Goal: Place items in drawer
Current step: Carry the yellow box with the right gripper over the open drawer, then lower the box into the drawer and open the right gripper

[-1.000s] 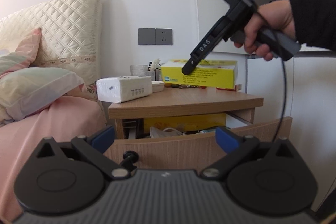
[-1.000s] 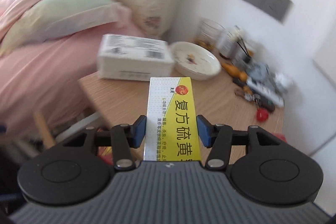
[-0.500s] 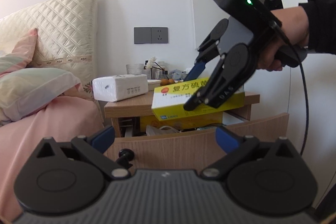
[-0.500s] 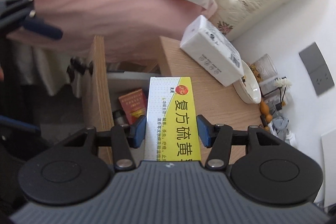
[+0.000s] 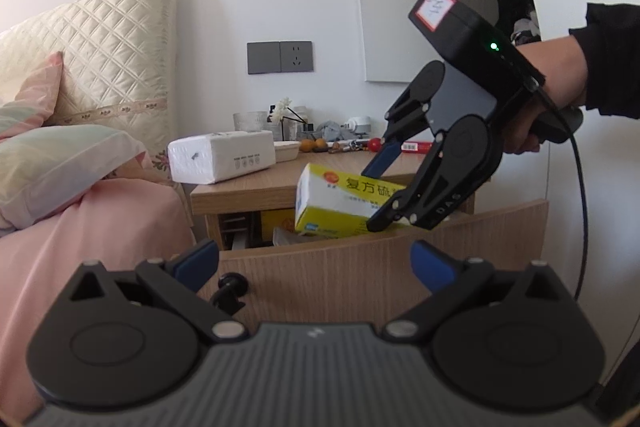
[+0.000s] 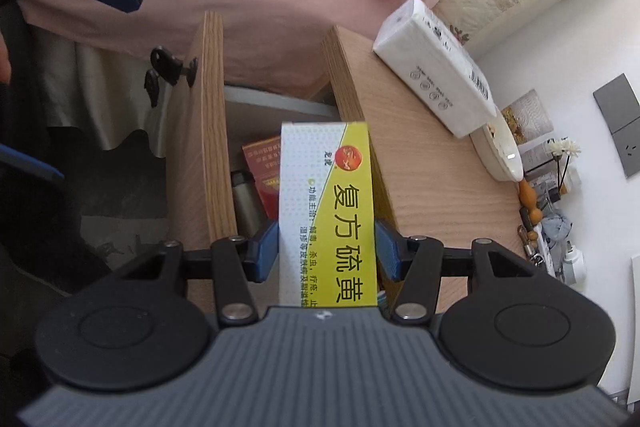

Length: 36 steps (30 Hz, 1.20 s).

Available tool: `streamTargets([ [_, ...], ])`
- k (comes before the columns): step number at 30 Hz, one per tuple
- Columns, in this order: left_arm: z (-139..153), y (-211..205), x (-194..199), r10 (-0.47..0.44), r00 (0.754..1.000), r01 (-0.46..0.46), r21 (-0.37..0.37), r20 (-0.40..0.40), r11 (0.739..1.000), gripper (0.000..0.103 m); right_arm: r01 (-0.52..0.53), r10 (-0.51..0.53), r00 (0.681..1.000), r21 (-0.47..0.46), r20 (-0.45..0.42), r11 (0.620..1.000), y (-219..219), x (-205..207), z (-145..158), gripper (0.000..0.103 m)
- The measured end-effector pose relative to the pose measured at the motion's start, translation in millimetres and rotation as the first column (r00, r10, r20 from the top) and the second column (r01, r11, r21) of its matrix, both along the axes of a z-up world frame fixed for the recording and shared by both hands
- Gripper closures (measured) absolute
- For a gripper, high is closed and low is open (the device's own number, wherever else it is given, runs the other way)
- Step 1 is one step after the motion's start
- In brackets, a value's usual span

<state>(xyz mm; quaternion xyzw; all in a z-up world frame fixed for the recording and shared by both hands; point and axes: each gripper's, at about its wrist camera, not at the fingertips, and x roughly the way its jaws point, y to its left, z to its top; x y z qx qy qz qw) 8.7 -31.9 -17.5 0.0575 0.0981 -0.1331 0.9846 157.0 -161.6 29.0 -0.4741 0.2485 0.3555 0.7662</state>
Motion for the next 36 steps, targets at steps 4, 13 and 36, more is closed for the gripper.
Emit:
streamTargets([
  [4, -1.4, -0.9, -0.1, -0.001, 1.000, 0.001, 0.004, -0.002, 1.000, 0.000, 0.008, -0.008, 1.000, 0.021, 0.006, 1.000, -4.5, -0.7, -3.4, 0.048],
  [13, -2.7, -2.7, -1.4, -0.002, 1.000, 0.002, 0.010, 0.000, 1.000, 0.000, 0.020, -0.024, 0.999, 0.086, 0.049, 0.996, -10.7, -14.8, 7.1, 0.040],
  [36, -4.0, -4.1, -2.5, 0.004, 1.000, -0.003, 0.024, -0.005, 1.000, 0.000, 0.307, -0.352, 0.930, 0.740, -0.101, 0.598, -96.8, -127.5, -0.9, 0.037],
])
